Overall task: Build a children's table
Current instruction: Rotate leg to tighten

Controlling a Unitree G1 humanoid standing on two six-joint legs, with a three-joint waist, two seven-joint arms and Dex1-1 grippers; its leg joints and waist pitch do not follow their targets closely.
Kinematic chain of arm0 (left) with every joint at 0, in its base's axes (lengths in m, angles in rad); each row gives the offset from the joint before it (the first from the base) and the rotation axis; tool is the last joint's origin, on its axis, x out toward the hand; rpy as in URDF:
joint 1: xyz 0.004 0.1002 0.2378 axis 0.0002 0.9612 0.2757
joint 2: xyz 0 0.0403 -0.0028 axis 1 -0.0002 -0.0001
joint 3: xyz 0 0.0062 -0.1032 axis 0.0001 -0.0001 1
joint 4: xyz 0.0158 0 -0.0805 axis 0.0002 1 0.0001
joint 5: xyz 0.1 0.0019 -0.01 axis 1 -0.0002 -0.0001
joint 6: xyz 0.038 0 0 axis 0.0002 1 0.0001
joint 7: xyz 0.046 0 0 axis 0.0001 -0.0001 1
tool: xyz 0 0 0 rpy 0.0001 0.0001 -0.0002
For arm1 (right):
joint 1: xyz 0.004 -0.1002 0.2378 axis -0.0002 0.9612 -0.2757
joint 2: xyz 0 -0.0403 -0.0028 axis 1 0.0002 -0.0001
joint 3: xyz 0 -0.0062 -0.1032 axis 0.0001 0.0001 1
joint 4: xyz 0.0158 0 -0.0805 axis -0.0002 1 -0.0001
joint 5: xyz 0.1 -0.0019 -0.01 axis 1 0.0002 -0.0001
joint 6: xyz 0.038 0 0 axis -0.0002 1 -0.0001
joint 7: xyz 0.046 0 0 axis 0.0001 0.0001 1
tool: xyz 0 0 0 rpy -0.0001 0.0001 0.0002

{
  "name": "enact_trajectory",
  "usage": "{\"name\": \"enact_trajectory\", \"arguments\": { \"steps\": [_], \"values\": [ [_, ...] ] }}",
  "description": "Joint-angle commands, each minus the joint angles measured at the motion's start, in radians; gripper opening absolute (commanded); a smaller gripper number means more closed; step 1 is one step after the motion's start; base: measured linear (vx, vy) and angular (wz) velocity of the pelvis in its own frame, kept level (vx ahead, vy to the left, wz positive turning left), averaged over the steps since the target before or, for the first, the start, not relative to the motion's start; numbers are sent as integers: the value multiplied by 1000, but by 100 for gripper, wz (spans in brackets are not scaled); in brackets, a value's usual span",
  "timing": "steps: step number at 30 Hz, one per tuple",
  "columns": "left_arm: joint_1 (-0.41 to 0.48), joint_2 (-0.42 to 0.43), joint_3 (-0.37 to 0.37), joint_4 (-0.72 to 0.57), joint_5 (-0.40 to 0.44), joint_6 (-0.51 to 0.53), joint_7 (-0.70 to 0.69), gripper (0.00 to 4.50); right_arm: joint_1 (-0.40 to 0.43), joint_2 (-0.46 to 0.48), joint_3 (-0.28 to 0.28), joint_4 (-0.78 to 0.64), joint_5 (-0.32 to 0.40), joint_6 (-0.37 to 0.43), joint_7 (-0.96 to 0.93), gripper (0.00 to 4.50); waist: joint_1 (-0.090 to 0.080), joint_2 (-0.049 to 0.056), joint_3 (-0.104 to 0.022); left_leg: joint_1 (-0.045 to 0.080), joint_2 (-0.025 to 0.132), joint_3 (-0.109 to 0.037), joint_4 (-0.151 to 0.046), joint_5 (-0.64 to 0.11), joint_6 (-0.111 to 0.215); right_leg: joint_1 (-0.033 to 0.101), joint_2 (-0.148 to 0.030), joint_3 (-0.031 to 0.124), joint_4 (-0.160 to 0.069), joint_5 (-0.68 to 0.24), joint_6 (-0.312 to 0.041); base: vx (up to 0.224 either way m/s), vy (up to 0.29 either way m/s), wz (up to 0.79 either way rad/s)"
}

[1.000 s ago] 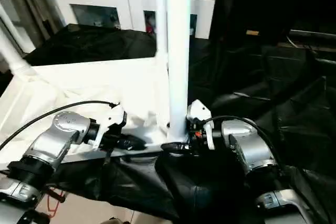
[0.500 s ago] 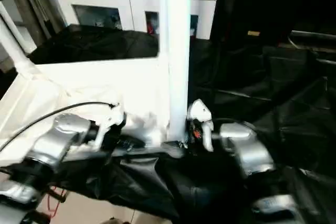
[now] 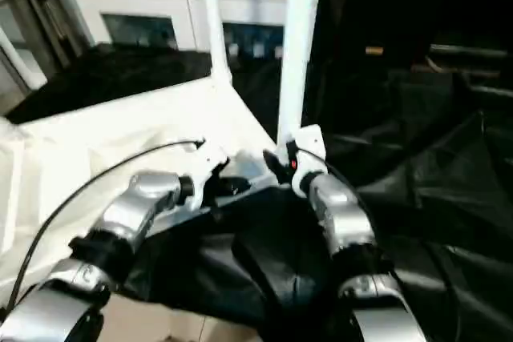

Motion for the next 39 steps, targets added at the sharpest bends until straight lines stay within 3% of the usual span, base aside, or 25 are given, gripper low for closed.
{"name": "enact_trajectory", "arguments": {
  "steps": [1, 3, 7, 12, 16, 20, 26, 27, 35, 37, 39],
  "values": [
    [-20, -27, -41, -48, -8, -45, -25, 0, 34, 73, 106, 14, 24, 53, 166, 366, -1, -10, -53, 13, 8, 1, -75, -311, 21, 37, -32, 18, -83, -287, -189, 0, 0, 0],
    [-13, -15, -50, -58, -11, -48, -54, 0, 40, 55, 126, 1, 10, 41, 199, 391, -2, -10, -54, 9, 8, 1, -75, -295, 22, 41, -32, 17, -80, -260, -196, 0, 0, 0],
    [7, 19, -67, -86, -21, -51, -133, 0, 58, 5, 167, -34, 0, 17, 302, 396, -2, -11, -57, 8, 10, 2, -70, -253, 40, 46, -32, 16, -72, -184, -221, 0, 0, 0],
    [36, 96, -91, -125, -39, -54, -278, 0, 93, -118, 207, -155, 49, 41, 552, 396, 7, -10, -62, 8, 13, 8, -58, -188, 86, 50, -28, 14, -55, -45, -269, 0, 0, 0],
    [52, 145, -107, -147, -57, -59, -382, 0, 102, -186, 230, -205, 65, 55, 687, 396, 11, -11, -59, 11, 15, 9, -61, -209, 90, 50, -29, 14, -56, -77, -280, 0, 0, 0],
    [71, 187, -112, -194, -88, -33, -479, 0, 108, -239, 251, -240, 75, 69, 789, 396, 12, -14, -55, 14, 19, 10, -65, -248, 73, 45, -32, 17, -62, -146, -274, 0, 0, 0],
    [80, 228, -119, -220, -109, -18, -544, 0, 106, -269, 267, -263, 84, 100, 846, 351, 13, -16, -53, 15, 18, 11, -66, -252, 61, 41, -32, 20, -64, -183, -266, 0, 0, 0],
    [83, 232, -118, -224, -109, -15, -547, 0, 106, -270, 274, -263, 78, 98, 852, 327, 14, -16, -54, 16, 18, 10, -66, -247, 60, 41, -33, 20, -63, -182, -265, 0, 0, 0],
    [92, 218, -110, -235, -110, -1, -521, 0, 132, -249, 275, -284, 88, 115, 829, 280, 17, -17, -55, 13, 16, 10, -64, -217, 64, 43, -32, 19, -60, -151, -264, 0, 0, 0],
    [78, 190, -93, -207, -100, -3, -442, 0, 136, -217, 259, -261, 73, 103, 749, 276, 16, -15, -56, 14, 17, 10, -64, -216, 61, 43, -32, 19, -59, -149, -264, 0, 0, 0],
    [43, 140, -60, -146, -82, 0, -309, 0, 119, -159, 229, -188, 32, 88, 582, 275, 7, -15, -48, 18, 11, 9, -70, -275, 25, 36, -34, 20, -73, -255, -244, 0, 0, 0]
  ]
}}
